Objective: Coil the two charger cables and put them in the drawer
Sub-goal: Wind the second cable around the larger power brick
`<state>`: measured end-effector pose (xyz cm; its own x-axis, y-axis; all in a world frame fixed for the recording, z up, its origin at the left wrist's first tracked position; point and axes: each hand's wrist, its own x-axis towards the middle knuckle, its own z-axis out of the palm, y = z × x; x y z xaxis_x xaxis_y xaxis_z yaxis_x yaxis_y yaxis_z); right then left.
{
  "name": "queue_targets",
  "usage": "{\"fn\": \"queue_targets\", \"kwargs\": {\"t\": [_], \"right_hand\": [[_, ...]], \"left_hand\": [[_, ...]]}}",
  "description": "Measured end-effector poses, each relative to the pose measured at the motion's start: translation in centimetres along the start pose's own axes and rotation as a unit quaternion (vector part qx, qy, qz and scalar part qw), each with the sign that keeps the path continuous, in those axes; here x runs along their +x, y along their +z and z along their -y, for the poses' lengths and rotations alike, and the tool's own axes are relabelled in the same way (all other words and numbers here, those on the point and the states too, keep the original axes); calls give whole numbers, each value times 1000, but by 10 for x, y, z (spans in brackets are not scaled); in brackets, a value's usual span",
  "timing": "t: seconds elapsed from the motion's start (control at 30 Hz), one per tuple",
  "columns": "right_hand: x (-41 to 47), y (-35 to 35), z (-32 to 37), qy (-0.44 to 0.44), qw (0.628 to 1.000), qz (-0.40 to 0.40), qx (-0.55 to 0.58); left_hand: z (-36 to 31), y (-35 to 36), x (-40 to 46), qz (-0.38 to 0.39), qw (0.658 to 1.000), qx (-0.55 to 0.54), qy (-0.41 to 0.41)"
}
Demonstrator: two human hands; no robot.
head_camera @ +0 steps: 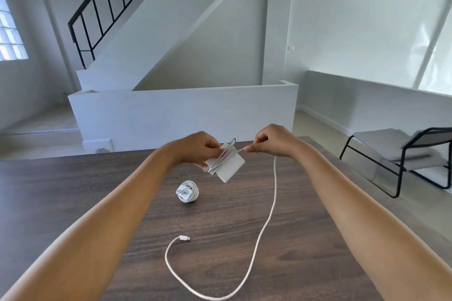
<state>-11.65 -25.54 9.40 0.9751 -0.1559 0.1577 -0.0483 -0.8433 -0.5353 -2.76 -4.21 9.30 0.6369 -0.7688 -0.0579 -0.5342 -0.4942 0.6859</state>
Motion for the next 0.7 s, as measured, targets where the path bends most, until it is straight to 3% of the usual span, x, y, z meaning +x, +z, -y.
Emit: {"fn": "queue_targets", "kwargs": {"t": [0.13,0.3,0.43,0.6,0.7], "right_hand": [[0,-8,14,21,996,-24,-81],[-12,-10,23,78,994,1,-71],[-17,-8,29,129,991,30,-23],[-22,-2,37,145,987,53,53],[-20,8,35,160,972,88,148]], "left_hand": [[-10,13,15,-119,975,189,17],[-28,30,22,-222,937,264,49],[-24,38,38,-320,936,148,22],[-27,37,48,-366,928,-61,-28],[-27,27,51,-357,885,-287,-84]]}}
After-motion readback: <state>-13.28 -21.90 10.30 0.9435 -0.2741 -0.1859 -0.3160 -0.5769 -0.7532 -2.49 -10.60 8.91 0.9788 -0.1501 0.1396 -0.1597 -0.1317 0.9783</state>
